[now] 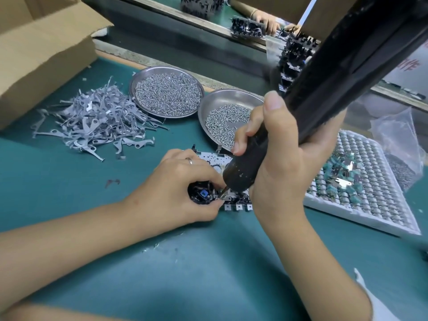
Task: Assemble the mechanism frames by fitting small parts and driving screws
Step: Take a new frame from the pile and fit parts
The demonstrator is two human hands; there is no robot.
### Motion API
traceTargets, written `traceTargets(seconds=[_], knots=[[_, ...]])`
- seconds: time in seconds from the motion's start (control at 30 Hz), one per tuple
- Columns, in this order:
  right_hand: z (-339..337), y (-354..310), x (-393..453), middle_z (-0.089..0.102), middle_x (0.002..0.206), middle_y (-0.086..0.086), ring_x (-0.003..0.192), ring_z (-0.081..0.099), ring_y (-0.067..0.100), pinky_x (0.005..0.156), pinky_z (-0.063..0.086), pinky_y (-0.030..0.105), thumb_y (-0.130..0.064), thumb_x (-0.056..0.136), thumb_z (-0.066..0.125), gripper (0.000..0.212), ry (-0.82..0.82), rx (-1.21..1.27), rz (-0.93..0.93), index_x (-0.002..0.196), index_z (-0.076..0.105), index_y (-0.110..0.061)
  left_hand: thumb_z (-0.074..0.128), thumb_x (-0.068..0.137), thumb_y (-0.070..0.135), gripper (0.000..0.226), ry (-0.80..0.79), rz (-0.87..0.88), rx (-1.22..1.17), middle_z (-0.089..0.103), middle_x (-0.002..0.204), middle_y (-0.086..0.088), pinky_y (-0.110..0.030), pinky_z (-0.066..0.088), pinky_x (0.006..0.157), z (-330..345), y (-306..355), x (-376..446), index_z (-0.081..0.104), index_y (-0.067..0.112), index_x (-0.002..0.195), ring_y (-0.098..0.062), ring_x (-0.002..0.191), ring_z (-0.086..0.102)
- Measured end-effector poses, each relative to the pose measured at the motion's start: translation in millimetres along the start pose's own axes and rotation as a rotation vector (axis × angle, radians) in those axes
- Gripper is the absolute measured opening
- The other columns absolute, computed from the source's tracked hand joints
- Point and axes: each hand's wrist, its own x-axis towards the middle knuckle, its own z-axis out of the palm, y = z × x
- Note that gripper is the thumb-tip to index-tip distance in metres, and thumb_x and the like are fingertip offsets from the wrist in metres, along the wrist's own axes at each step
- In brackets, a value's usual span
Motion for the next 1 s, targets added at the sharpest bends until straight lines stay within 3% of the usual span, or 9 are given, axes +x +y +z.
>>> traceTargets(seconds=[0.23,0.33,0.57,0.67,0.73,1.0], knots=[[1.6,1.8,-0.9,0.044,0.054,0.002,0.035,0.041,0.019,0.042,0.038,0.023,0.001,0.085,0.053,0.026,-0.013,0.004,-0.029,0.093,0.037,-0.019,0.074,0.064,0.028,0.032,-0.005,0.002,0.000,0.053,0.071,0.031,-0.031,0.035,0.088,-0.8,0.8,-0.6,0.051,0.044,0.077,0.000,0.079,0.047],[1.8,1.9,-0.5,0.045,0.054,0.004,0.036,0.041,0.019,0.043,0.039,0.024,-0.001,0.085,0.055,0.026,-0.013,-0.002,-0.028,0.093,0.038,-0.019,0.074,0.063,0.027,0.025,-0.007,0.000,0.002,0.054,0.073,0.030,-0.032,0.036,0.089,-0.6,0.7,-0.7,0.058,0.040,0.077,-0.001,0.079,0.047],[-0.8,1.0,-0.3,0.044,0.056,0.007,0.035,0.043,0.020,0.043,0.039,0.024,-0.006,0.082,0.060,0.027,-0.010,0.008,-0.003,0.093,0.038,-0.017,0.073,0.063,0.027,0.034,0.019,0.017,0.027,0.051,0.074,0.032,-0.029,0.035,0.087,-0.6,1.4,-0.7,0.049,0.044,0.079,-0.002,0.078,0.046],[-6.2,-4.1,6.3,0.044,0.054,0.004,0.034,0.045,0.016,0.043,0.038,0.021,-0.011,0.079,0.058,0.031,0.008,0.051,-0.046,0.102,0.037,-0.007,0.074,0.064,0.027,0.017,0.001,0.007,0.034,0.060,0.076,0.026,-0.028,0.036,0.089,0.1,0.4,-1.8,0.067,0.035,0.078,-0.005,0.080,0.051],[-10.1,-4.4,10.7,0.044,0.054,0.003,0.035,0.045,0.016,0.043,0.039,0.021,-0.010,0.080,0.057,0.037,0.026,0.046,-0.072,0.109,0.034,-0.004,0.074,0.065,0.027,0.018,-0.001,-0.012,0.050,0.065,0.079,0.021,-0.029,0.036,0.090,0.2,-0.3,-2.6,0.074,0.024,0.083,-0.006,0.081,0.052],[-12.5,7.6,11.7,0.045,0.051,0.001,0.035,0.041,0.019,0.042,0.038,0.021,-0.005,0.084,0.054,0.023,0.023,-0.022,0.087,0.095,0.038,-0.016,0.073,0.066,0.028,0.020,-0.012,-0.018,0.071,0.066,0.079,0.020,-0.029,0.037,0.089,-0.4,0.7,-3.3,0.075,0.026,0.085,-0.007,0.082,0.054]])
